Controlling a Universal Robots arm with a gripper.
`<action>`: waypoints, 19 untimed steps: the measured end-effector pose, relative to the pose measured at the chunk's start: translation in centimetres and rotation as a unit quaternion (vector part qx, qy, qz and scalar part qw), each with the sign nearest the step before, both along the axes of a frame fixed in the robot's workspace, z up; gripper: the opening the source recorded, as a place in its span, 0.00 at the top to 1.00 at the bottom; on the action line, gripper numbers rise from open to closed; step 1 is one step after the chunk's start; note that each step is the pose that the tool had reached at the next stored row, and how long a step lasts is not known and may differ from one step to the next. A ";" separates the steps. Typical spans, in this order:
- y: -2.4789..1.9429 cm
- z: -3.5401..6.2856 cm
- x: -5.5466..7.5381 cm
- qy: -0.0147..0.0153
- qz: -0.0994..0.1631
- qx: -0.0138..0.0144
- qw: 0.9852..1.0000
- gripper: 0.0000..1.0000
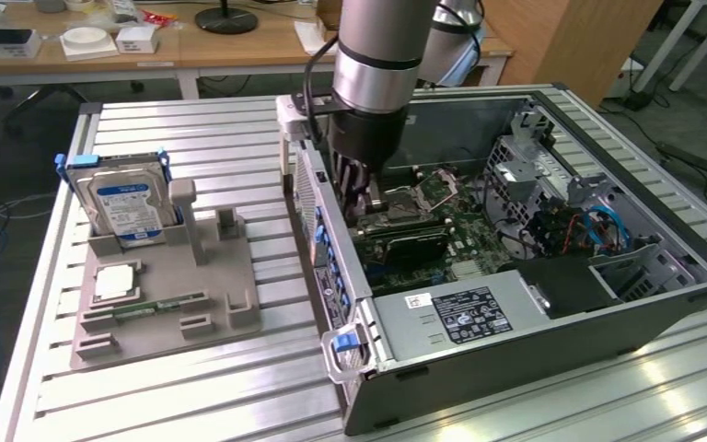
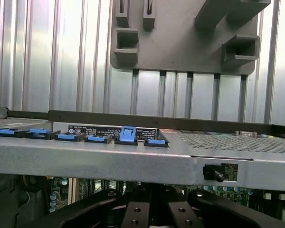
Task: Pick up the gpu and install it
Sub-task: 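Press down on the gpu until it lock into place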
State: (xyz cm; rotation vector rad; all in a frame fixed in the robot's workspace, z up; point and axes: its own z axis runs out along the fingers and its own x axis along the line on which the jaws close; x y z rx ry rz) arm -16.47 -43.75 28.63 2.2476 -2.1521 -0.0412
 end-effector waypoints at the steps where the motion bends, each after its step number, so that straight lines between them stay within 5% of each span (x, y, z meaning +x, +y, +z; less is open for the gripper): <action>1: -0.07 0.00 0.0 0.000 0.000 0.000 1.000 0.90; 19: -0.30 -0.65 -0.1 0.000 0.001 0.000 1.000 0.90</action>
